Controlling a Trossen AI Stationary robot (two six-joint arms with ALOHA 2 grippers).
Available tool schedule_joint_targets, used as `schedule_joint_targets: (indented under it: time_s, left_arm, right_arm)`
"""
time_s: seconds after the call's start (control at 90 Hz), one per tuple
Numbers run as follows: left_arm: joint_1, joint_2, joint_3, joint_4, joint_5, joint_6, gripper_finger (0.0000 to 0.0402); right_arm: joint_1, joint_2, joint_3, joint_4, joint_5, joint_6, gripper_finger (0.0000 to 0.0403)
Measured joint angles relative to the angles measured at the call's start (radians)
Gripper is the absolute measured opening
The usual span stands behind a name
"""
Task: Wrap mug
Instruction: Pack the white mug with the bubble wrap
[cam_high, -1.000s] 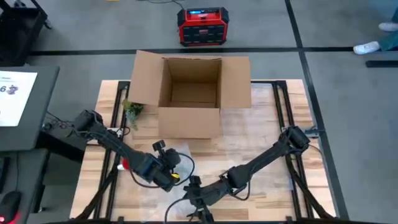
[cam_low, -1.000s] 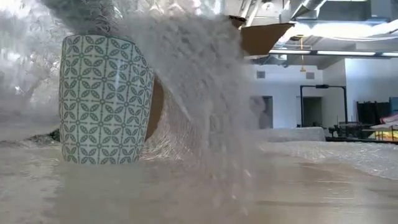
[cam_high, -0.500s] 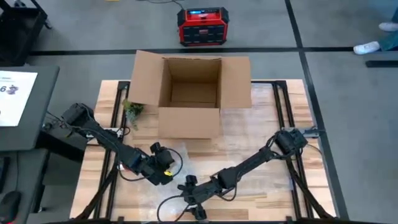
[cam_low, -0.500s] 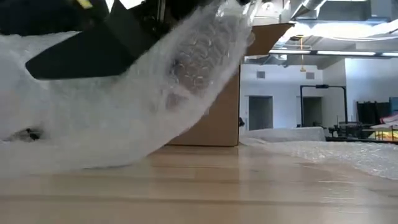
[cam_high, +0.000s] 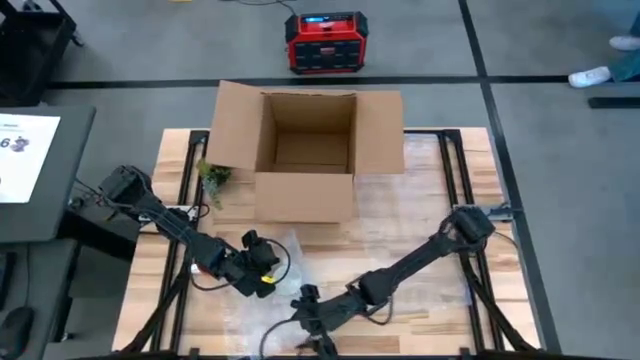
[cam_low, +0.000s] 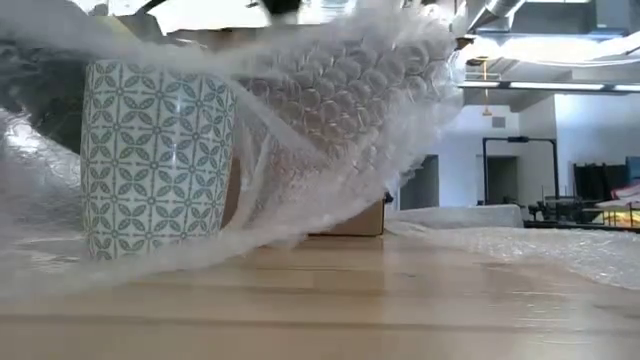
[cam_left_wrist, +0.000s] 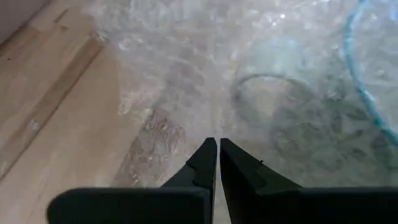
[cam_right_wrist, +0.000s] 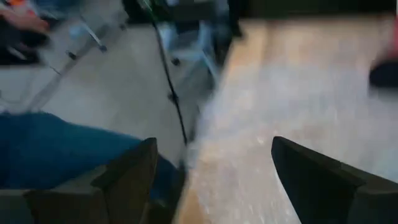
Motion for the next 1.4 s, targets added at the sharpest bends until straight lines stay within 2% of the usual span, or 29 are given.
schedule_joint_targets:
  time_s: [0.144,0.411,0.478,0.611,1.033,1.122,1.211,1.289,1.4]
  left_arm:
    - [-0.006,0.000,0.000,0.000,0.000,0.000,0.0000]
    - [-0.006,0.000,0.000,-0.030,-0.001,0.017,0.0000]
    - [-0.006,0.008,0.000,-0.035,-0.001,0.018,0.0000]
    - [-0.006,0.009,0.000,-0.053,-0.002,0.018,0.0000]
    - [-0.016,-0.178,0.180,-0.441,-0.002,-0.035,0.0000]
    - [-0.019,-0.204,0.197,-0.360,-0.001,0.012,0.0000]
    - [-0.018,-0.214,0.196,-0.256,-0.011,0.123,0.0000]
    - [-0.004,-0.187,0.198,-0.167,-0.031,0.215,0.0000]
    - [0.042,-0.122,0.196,-0.163,-0.034,0.261,0.0000]
  right_arm:
    - [0.017,-0.018,0.000,-0.086,0.084,-0.035,0.0305]
    - [-0.022,0.030,-0.124,-0.081,0.091,0.033,0.0305]
    - [-0.032,0.048,-0.142,-0.017,0.085,0.062,0.0305]
    - [-0.036,0.058,-0.154,-0.036,0.061,0.068,0.0305]
    - [-0.011,-0.017,-0.094,-0.041,0.056,0.052,0.0305]
    - [-0.011,-0.021,-0.073,-0.045,0.056,0.053,0.0305]
    - [-0.014,-0.021,-0.066,-0.056,0.056,0.065,0.0305]
    - [-0.016,-0.018,-0.077,-0.063,0.055,0.075,0.0305]
    - [-0.028,-0.018,-0.105,-0.064,0.054,0.098,0.0305]
